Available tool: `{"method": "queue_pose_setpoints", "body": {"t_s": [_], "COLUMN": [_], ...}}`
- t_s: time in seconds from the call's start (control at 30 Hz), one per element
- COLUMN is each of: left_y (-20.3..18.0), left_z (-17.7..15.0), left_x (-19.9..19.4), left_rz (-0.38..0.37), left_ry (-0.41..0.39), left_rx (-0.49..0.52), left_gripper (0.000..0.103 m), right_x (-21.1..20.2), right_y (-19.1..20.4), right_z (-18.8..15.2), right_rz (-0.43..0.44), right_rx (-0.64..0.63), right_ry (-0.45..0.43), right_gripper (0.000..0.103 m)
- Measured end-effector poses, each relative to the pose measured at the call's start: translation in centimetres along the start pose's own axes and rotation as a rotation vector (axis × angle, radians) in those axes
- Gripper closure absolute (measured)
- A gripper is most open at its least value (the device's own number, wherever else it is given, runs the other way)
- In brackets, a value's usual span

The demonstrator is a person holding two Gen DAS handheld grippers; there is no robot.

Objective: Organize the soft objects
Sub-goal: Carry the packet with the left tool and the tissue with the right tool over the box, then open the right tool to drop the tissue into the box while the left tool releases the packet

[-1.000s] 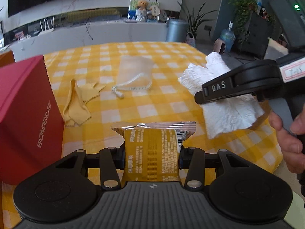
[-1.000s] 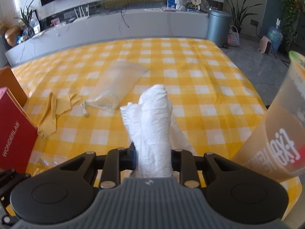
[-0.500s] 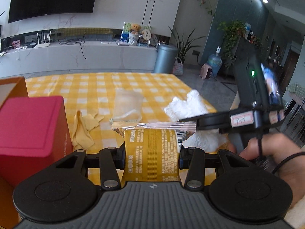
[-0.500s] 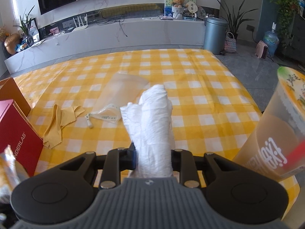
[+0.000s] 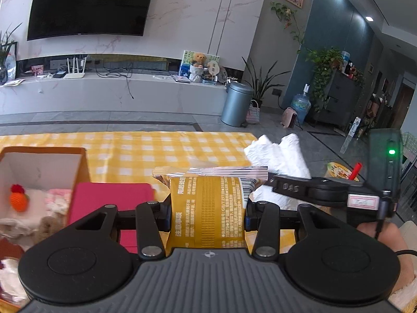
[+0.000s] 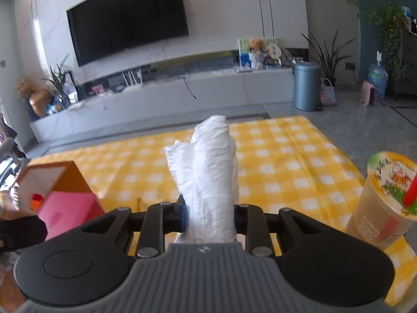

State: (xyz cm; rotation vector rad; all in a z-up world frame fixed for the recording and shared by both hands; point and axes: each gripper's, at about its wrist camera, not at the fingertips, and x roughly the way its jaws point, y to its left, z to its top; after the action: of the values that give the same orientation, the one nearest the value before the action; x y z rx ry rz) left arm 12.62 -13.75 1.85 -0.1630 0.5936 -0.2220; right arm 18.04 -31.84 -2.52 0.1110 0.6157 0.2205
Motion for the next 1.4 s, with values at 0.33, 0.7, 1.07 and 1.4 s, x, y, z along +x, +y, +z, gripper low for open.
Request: {"method": "queue_pose_setpoints", "body": {"t_s": [0.33,0.7,1.07,1.4], "left_y": [7.7,20.9,25.8,27.0], "left_z": [1.3,0.7,-2.0,-2.2], "left_x": [-6.3,-7.5,-6.9,-7.0], "left_rz": [0.094,0.072,0.169,0.184], "left_ry": [-0.076,-0.064,-0.048,-0.026], "left_rx": [-0.087,-0.362,-0.398,-0.441], "left_gripper": [0.051,0.052,0.052,0.052], "right_x": [-5.4,-3.8,5.8,11.8], "right_y": [9.6,23.1,30.7,32.1], "right_z": [2.8,3.9,1.7,1.1], "right_rz": [0.117,0.166,0.094,0.065], "right_rx": [-0.062,-0.129,-0.301,-0.325], "right_ry": [-0.131,-0.126,0.081,0.239], "right_gripper": [0.079,0.079,0.080,0.079]}}
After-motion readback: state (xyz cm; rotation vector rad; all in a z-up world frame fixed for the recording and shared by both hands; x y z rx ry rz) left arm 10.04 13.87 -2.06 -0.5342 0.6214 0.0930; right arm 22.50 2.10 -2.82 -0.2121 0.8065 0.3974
